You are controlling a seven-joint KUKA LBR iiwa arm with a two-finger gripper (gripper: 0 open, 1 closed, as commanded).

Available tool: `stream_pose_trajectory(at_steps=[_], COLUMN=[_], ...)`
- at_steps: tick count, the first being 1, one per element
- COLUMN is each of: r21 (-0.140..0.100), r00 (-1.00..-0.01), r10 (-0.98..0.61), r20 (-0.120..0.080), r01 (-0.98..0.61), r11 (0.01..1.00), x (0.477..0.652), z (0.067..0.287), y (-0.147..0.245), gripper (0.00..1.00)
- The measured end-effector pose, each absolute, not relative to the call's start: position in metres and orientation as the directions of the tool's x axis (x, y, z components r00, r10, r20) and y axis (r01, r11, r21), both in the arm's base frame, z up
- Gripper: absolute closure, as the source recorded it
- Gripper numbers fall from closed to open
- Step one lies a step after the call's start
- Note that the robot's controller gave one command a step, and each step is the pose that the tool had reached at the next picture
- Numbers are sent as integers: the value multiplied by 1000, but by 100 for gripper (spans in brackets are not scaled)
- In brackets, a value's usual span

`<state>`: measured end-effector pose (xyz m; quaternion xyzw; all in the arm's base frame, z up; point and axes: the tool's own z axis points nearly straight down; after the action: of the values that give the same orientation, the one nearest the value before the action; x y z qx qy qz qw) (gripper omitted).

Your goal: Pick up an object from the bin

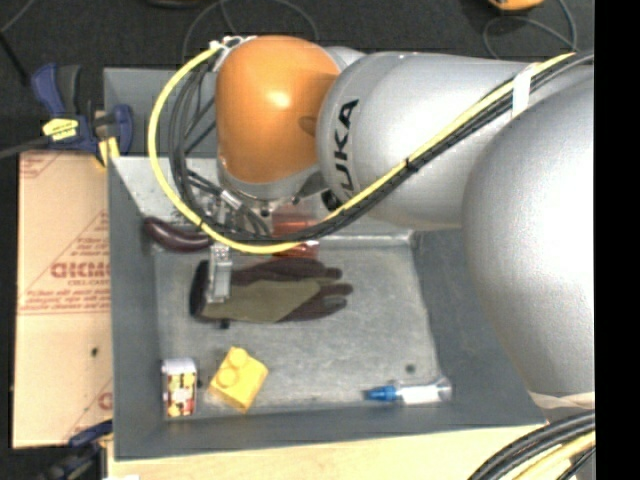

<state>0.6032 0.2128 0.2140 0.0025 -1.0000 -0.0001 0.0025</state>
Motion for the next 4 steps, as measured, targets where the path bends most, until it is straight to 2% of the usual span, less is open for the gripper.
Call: stream_pose_trajectory(at_steps=[1, 2, 3, 4], r21=[2, 7, -1, 5], r00=[-1000, -1000, -997, -999], r10=[-2, 2, -77, -40], r20=[-3, -10, -1, -7], r01=[-2, 2, -77, -40], r11=[1000, 1000, 997, 999], x=[605, 625, 634, 632], z=[219, 185, 147, 137], y=[212, 181, 150, 144], gripper=[0, 0, 0, 0])
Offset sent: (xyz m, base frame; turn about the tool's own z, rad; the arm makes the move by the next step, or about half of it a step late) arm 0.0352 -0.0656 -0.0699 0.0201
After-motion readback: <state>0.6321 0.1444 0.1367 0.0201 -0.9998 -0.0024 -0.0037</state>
